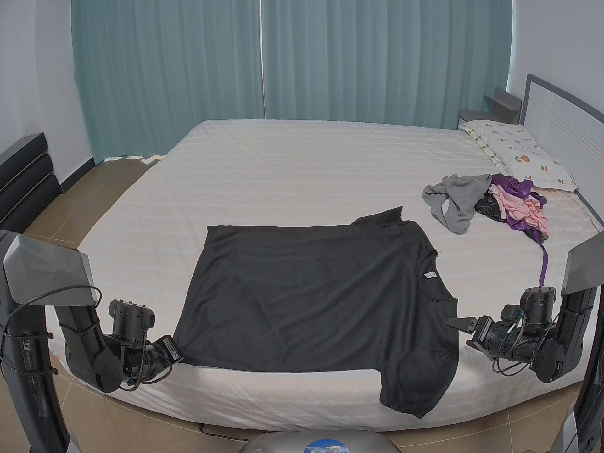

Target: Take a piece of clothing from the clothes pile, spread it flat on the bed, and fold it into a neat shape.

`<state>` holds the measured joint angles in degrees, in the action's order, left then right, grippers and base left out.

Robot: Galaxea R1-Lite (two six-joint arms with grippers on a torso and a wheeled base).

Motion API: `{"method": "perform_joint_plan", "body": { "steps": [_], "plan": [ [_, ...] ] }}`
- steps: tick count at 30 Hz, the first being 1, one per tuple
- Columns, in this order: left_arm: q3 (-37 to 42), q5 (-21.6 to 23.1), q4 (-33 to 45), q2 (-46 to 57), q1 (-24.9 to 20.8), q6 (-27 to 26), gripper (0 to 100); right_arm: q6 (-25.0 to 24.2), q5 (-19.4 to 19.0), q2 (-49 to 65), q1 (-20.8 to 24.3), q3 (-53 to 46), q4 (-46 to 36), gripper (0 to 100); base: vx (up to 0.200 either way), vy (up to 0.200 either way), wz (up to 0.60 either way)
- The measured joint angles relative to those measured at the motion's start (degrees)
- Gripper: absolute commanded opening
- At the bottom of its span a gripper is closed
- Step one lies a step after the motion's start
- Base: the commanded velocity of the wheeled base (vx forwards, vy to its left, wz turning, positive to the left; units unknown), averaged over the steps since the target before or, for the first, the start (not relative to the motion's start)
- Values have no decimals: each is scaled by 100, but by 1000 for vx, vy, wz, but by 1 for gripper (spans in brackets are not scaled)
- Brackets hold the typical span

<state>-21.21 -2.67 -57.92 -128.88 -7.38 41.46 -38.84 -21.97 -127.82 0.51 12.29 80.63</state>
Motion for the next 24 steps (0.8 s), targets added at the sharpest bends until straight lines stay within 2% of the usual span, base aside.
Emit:
{"method": "perform_joint_plan", "body": {
  "steps": [12,24],
  "plan": [
    [228,-4,4,151,62,-156,0,9,13,-402,233,247,-5,100,0,0,0],
    [187,7,2,145,137,-145,0,134,71,-655,276,352,-54,100,0,0,0]
  ]
}}
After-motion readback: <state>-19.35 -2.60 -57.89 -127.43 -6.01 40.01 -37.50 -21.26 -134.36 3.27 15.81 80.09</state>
